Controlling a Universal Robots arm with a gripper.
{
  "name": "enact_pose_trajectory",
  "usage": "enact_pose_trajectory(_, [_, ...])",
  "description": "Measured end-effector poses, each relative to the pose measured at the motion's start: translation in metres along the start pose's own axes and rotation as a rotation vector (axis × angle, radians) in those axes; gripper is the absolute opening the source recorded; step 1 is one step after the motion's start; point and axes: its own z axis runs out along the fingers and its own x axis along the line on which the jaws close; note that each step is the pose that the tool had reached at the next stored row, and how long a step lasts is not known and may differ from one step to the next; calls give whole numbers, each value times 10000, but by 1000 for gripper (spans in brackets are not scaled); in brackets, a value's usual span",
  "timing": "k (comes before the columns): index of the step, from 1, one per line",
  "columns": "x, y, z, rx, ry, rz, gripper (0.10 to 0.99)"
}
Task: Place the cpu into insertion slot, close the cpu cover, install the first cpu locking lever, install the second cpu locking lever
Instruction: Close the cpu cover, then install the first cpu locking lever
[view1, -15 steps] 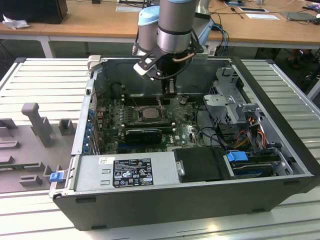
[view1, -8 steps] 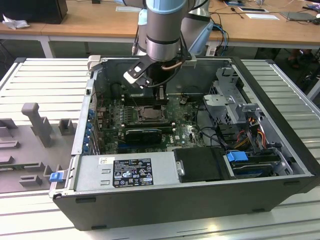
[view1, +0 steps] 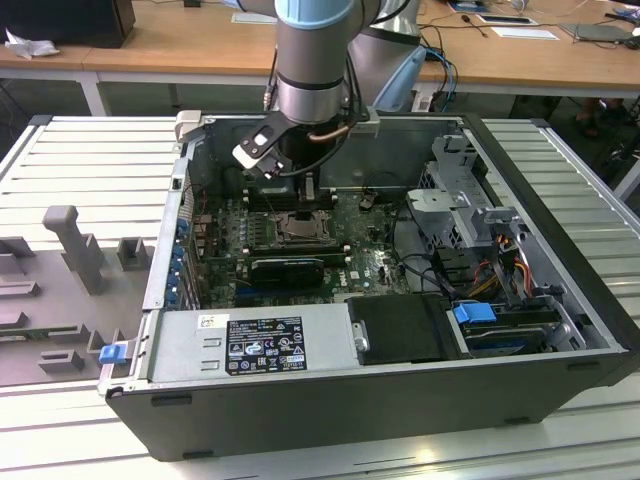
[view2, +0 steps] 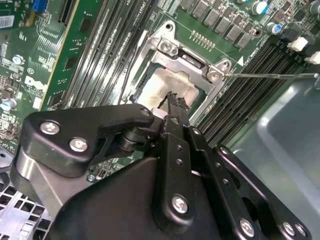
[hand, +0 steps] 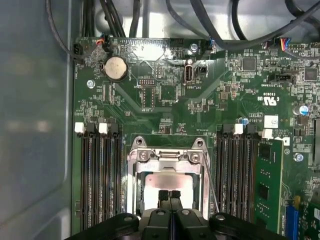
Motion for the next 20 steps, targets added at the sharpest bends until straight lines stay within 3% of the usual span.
enact_pose_trajectory(5, [0,-28,-1,2,-1,-1,106])
enact_pose_trajectory(20, [2,-28,-122,0,1,0,106])
